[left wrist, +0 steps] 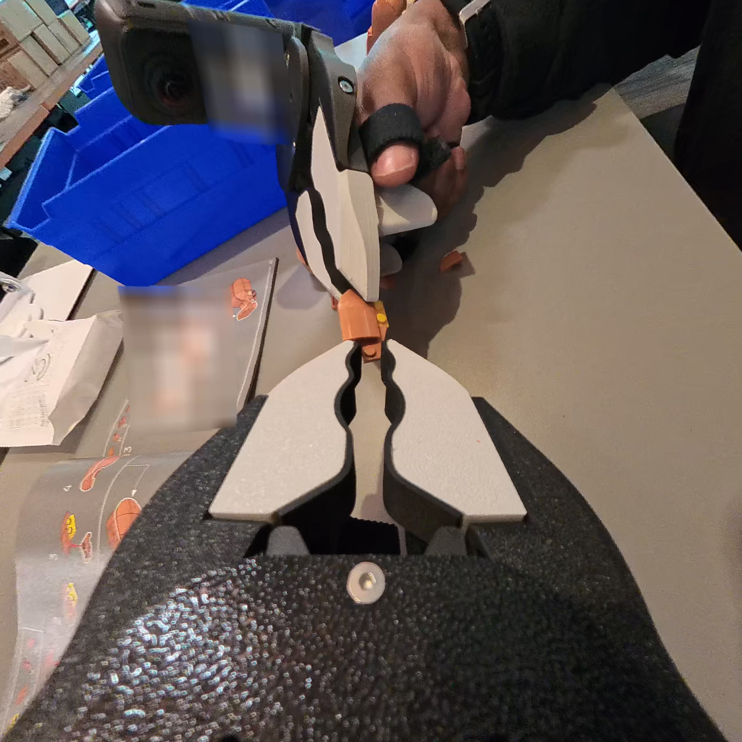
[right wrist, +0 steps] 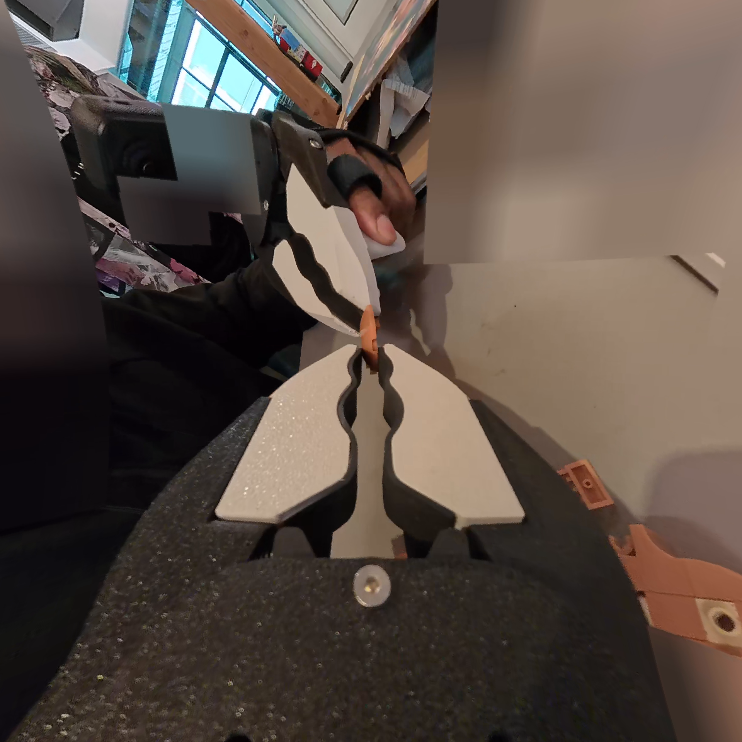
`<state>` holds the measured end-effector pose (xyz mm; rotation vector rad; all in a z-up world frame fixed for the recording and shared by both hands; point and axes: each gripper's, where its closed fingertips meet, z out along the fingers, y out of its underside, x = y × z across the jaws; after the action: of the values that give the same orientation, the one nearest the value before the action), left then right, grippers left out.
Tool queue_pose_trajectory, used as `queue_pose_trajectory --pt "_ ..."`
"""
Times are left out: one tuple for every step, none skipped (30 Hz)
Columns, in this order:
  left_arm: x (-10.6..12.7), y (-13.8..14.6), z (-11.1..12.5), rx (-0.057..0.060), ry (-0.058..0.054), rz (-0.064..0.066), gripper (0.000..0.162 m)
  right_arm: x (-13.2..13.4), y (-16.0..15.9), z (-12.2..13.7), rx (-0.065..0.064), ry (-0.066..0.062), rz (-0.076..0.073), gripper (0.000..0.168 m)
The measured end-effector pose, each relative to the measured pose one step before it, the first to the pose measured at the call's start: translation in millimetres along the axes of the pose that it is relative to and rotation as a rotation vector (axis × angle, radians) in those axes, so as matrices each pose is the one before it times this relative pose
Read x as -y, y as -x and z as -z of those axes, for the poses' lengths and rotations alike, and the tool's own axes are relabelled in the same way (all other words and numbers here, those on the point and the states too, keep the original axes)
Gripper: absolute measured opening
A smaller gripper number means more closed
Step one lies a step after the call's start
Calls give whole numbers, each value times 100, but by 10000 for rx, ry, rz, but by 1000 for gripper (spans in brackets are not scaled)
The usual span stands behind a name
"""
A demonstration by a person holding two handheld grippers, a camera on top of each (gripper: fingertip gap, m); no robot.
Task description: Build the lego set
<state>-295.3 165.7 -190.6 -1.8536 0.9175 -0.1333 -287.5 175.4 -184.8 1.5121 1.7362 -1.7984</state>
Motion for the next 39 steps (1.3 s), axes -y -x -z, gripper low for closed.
queue_pose_trajectory --pt "65 -31 1 26 -1 -63 9 -22 44 -50 30 9 -8 8" --pt "54 -16 3 28 5 -62 9 -24 37 -49 25 10 -8 8" --pt "79 -26 13 30 -10 -57 9 -28 36 -63 24 6 -12 8" --pt "58 -12 7 24 -10 -43 9 -8 19 -44 20 -3 -15 8" --pt "36 19 26 33 -10 -32 9 10 24 -43 25 -14 -18 8" --pt "40 16 20 25 -15 -22 9 -2 11 -26 15 -9 -20 8" --pt "50 4 19 24 -20 -27 9 -5 -8 -35 4 -3 -13 9" --pt "50 3 16 26 -11 -41 9 -3 16 -20 15 -3 -16 9" --pt "25 -3 2 32 5 -42 9 2 18 -13 16 -5 -23 9" --pt "53 6 0 42 -2 -59 9 7 20 -30 11 -9 -12 9" --pt "56 2 7 38 -10 -59 9 16 40 -29 22 -16 -2 9" --pt "38 12 7 37 -2 -39 9 18 30 -30 11 -18 -11 9" --pt "17 8 7 26 -4 -19 9 29 22 -30 1 -22 -6 9" --pt "43 3 5 14 -26 -11 9 -2 48 -44 25 -12 -7 9" --pt "57 -7 12 9 -43 -13 9 -6 96 -53 55 -5 -20 9" --pt "66 -9 -2 12 -40 -13 9 -18 67 -58 46 1 -24 9" --pt "70 -24 -11 15 -38 -31 9 -11 66 -61 37 2 -12 9" --pt "45 -20 -16 21 -27 -45 9 -20 55 -61 36 4 -8 9" --pt "28 -24 -14 15 -12 -42 9 -25 44 -59 26 8 -12 9" --pt "44 -15 -9 26 -21 -61 9 -12 56 -45 36 -3 -17 9" --pt "48 -15 -4 29 -25 -66 9 -5 62 -44 48 -5 -28 9" --pt "34 -19 8 20 -11 -52 9 -5 54 -39 36 -6 -20 8" --pt "21 14 3 28 4 -43 9 15 28 -35 19 -15 -10 8" --pt "44 -6 13 21 -16 -51 9 5 44 -39 40 -11 -24 8" --pt "26 -17 8 13 -12 -40 9 5 52 -33 37 -11 -22 8" --pt "23 -8 4 9 -14 -40 9 -4 35 -44 31 -12 -16 8" --pt "11 -6 6 3 -1 -22 9 -4 15 -34 31 -10 -28 8" --pt "19 18 18 24 -13 -26 9 24 35 -11 45 -31 -24 8" --pt "34 12 25 22 -19 -24 9 44 53 -2 65 -36 -29 8" --pt "44 29 25 19 -33 -8 9 50 69 2 78 -48 -5 8" --pt "61 34 34 15 -39 -2 9 46 65 -8 61 -46 45 7" --pt "58 36 53 19 -41 -6 9 65 70 -2 28 -40 93 7" --pt "77 43 57 29 -46 -9 9 63 78 -7 0 -40 122 7" --pt "80 56 51 29 -56 1 9 86 78 -14 -23 -49 158 7" --pt "77 49 66 7 -54 20 9 73 69 -15 -33 -38 159 7" --pt "58 56 67 18 -41 16 9 70 52 -20 -37 -45 118 7" --pt "53 42 41 21 -53 -12 9 62 52 -10 -15 -36 100 7" --pt "64 41 51 24 -56 -7 9 71 63 -3 -10 -45 94 7" --pt "78 37 38 13 -63 12 9 59 63 -1 -9 -32 115 7"
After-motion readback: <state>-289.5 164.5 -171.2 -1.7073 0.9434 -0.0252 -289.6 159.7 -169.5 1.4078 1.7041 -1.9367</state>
